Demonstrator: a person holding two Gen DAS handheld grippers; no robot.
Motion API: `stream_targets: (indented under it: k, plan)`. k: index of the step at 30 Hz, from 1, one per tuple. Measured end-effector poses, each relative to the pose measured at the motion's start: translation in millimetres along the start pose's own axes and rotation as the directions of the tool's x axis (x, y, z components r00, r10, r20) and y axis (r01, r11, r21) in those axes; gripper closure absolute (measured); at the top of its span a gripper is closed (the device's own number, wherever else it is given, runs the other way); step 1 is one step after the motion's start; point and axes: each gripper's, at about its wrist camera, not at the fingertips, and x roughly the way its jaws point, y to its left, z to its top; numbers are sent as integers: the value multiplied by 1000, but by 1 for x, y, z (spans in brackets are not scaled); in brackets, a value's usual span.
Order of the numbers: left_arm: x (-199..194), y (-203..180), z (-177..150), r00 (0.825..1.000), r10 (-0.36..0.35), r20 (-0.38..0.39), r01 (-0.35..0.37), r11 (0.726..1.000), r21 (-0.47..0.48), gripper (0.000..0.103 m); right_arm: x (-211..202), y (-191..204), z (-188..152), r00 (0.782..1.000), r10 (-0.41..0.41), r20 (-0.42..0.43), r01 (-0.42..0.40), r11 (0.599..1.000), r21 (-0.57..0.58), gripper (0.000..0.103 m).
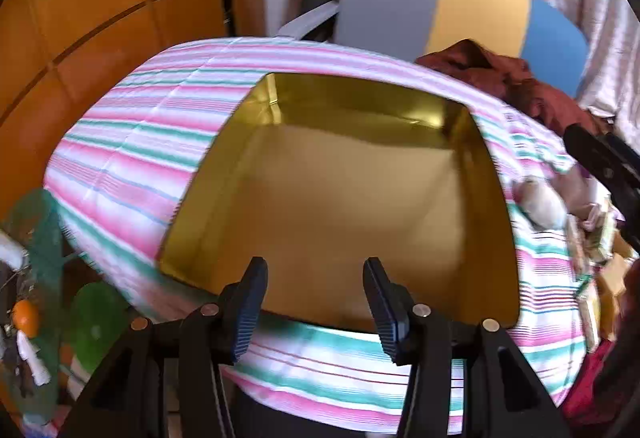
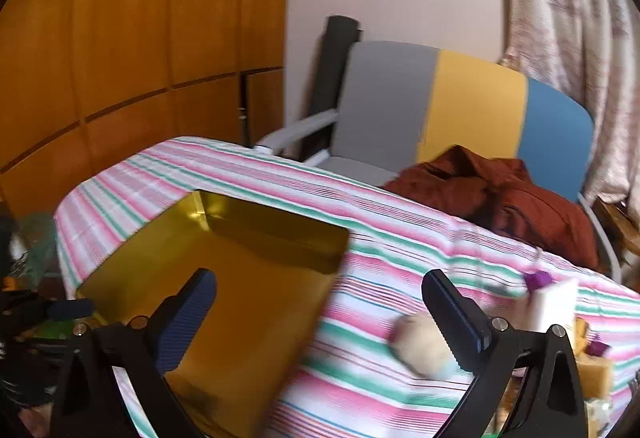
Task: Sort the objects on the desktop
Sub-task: 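Move the left tool from the gold tray toward the cream knit sock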
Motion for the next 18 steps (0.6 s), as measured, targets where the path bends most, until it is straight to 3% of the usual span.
stream_targets:
  k: [6, 10, 12, 18]
  plan:
    - [-9, -33, -2, 988, -157, 9, 156, 985, 78, 53, 1, -93, -18, 978, -180, -100, 189, 979, 82, 0]
    - [-12, -55, 0, 958, -285, -34, 287, 954, 85, 53, -7, -159, -35, 948, -271, -163, 300, 936, 184, 0]
    - [-11, -64, 2, 944, -326, -50, 329, 940, 89, 53, -12, -184, -42, 945, -276, -176, 314, 916, 250, 0]
    - [-8, -104, 10, 905, -411, -107, 421, 901, 105, 53, -17, -243, -67, 944, -184, -272, 299, 825, 479, 2]
